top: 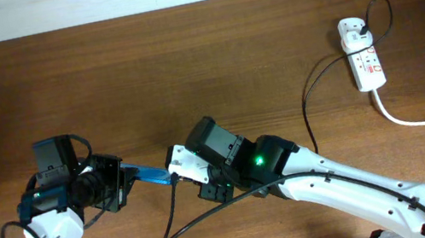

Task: Plug charger to phone and switch on socket

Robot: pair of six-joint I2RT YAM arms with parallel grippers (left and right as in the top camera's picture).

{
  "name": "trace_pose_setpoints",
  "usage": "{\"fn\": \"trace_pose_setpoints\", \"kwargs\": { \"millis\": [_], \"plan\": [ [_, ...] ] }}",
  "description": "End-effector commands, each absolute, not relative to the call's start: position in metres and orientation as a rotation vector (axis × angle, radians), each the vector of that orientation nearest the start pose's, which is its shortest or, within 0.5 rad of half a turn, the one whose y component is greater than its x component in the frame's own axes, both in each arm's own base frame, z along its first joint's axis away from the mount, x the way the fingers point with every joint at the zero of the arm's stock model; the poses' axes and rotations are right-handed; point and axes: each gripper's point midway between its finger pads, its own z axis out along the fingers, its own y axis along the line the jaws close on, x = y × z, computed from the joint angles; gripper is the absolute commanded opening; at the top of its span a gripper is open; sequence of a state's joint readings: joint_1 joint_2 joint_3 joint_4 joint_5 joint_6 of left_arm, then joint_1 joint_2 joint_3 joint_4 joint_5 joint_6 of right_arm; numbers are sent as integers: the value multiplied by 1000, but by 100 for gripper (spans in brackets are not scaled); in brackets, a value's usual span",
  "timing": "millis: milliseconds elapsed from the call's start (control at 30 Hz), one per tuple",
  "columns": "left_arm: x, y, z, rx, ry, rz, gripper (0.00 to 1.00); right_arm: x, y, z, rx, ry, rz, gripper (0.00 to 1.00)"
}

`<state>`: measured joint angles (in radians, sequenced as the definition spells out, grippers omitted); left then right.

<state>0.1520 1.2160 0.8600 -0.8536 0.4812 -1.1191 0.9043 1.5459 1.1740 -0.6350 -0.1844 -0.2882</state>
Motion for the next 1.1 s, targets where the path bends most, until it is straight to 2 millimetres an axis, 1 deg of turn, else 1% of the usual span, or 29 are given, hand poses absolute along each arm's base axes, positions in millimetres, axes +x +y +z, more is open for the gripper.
{"fn": "trace_pose_setpoints", "kwargs": {
  "millis": [0, 367, 433, 533, 633, 733, 800, 833, 933, 1067],
  "plan": [
    [269, -40, 123, -1603, 2427, -893, 0, 212, 332, 138, -1539, 2131, 503, 4],
    [269, -40, 123, -1603, 2428, -899, 0, 216, 337, 142, -1525, 2105, 511, 4],
    [269, -40, 123, -1604, 2429, -898, 0, 217, 338, 138, -1529, 2111, 509, 4],
    [268, -40, 123, -1607, 2431, -897, 0, 218, 340, 125, -1543, 2138, 503, 4],
    [268, -40, 123, -1607, 2431, -897, 0, 216, 342, 121, -1553, 2143, 524, 4],
    [268, -40, 123, -1606, 2431, -897, 0, 218, 345, 124, -1545, 2127, 528, 4],
    [268, -40, 123, -1581, 2442, -894, 0, 222, 352, 130, -1529, 2086, 552, 4],
    [268, -40, 123, -1542, 2458, -890, 0, 218, 359, 134, -1535, 2060, 604, 4],
    [268, -41, 123, -1520, 2469, -888, 0, 218, 364, 138, -1531, 2034, 633, 4],
    [266, -54, 123, -1467, 2514, -895, 0, 222, 373, 146, -1489, 2005, 664, 4]
  ]
}}
